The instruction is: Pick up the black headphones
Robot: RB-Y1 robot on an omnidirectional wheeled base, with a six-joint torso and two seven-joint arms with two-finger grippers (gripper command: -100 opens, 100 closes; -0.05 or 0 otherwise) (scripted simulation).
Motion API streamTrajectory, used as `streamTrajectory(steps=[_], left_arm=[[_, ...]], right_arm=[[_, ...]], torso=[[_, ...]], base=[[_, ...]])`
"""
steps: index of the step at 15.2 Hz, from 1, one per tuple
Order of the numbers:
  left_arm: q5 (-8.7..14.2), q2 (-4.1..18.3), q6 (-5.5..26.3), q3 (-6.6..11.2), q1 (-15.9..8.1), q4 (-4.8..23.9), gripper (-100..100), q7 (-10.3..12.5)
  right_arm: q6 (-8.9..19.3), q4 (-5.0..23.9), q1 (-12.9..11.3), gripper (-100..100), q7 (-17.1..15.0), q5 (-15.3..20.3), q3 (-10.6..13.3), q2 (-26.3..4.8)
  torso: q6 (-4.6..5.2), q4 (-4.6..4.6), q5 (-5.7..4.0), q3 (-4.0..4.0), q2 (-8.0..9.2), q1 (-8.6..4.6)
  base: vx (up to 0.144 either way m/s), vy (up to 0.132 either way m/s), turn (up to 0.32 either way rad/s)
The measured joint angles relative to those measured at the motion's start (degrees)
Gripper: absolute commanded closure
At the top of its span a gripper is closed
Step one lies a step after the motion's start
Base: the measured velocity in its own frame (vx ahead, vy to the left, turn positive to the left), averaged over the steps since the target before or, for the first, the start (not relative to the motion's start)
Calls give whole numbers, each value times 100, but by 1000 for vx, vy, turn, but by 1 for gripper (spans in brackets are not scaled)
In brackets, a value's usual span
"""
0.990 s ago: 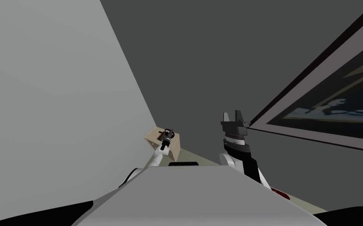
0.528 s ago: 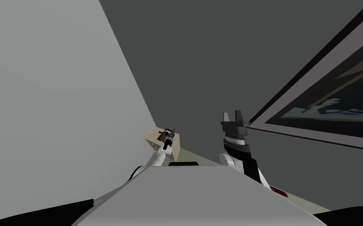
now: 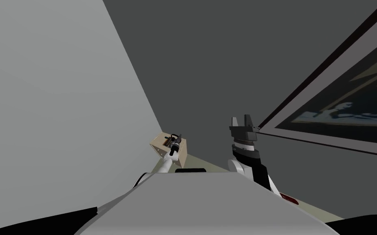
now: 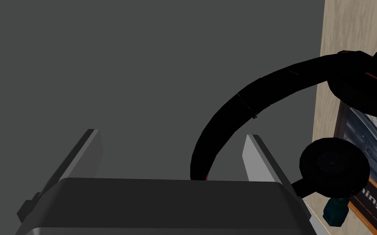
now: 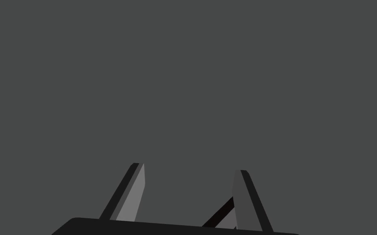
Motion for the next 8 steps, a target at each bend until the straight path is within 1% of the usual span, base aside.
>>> streamTrajectory(steps=[4, 5, 8], left_arm=[[129, -31, -99, 173, -171, 265, -100, -181], [137, -33, -114, 184, -183, 287, 100, -200], [136, -29, -108, 185, -173, 293, 100, -205]], right_arm=[[0, 0, 0, 0, 0, 0, 0, 0], [0, 0, 0, 0, 0, 0, 0, 0], [0, 0, 0, 0, 0, 0, 0, 0]], torso=[[1, 1, 2, 3, 4, 8], [0, 1, 2, 2, 3, 6], [4, 8, 0, 7, 7, -3]], base=[[-10, 20, -55], [0, 0, 0], [-1, 1, 1]])
